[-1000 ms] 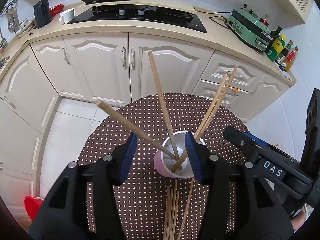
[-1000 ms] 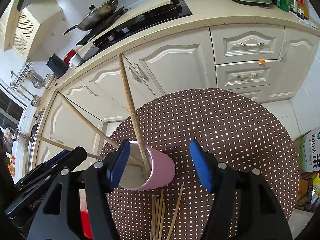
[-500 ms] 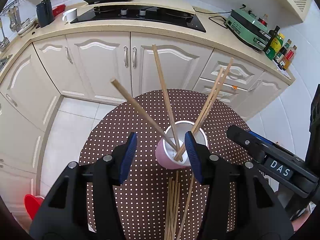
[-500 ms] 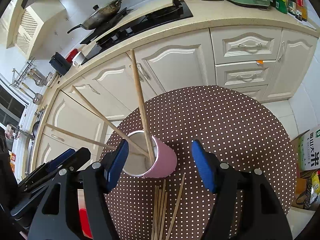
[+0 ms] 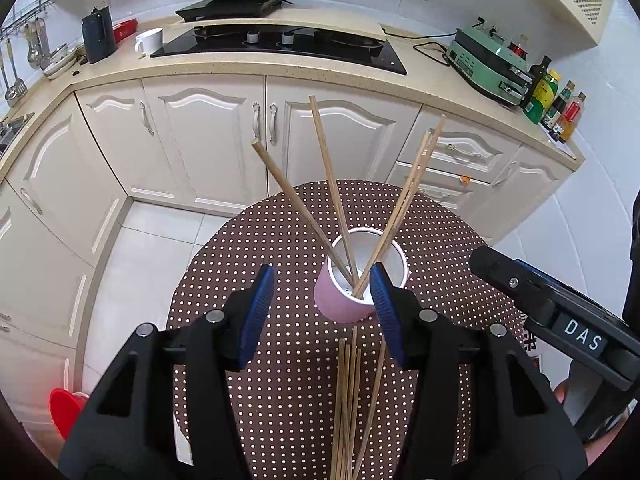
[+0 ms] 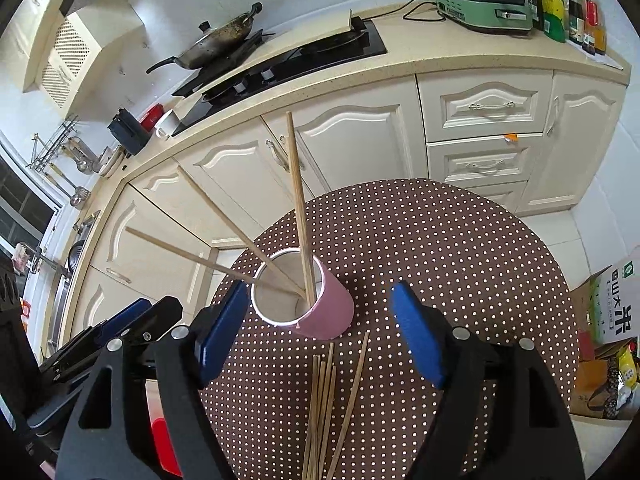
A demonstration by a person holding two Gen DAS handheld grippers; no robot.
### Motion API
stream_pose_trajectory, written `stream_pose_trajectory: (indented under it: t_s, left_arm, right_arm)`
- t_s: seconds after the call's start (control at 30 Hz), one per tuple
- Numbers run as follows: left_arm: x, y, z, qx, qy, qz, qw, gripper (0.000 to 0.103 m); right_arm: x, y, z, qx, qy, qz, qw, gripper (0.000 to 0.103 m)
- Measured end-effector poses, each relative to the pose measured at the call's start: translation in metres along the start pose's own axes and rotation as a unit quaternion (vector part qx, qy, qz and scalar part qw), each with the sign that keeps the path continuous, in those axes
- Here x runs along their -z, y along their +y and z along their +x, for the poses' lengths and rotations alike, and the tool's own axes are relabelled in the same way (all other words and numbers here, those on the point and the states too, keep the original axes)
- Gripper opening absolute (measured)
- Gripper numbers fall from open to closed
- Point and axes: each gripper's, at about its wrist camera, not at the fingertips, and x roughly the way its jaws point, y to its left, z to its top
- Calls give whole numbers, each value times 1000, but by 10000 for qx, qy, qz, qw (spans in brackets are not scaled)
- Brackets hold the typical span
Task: Organize utensils
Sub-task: 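Move both open grippers back down toward the chopstick pile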
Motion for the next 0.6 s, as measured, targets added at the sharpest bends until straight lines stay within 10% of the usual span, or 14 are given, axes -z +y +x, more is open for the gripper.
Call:
stream_pose_trajectory:
  t_s: [0.6]
  left_arm:
    - [33, -6, -33, -62, -99, 56, 9999, 53]
  right_arm:
    - [32, -6, -27, 114, -19, 132, 9998, 87]
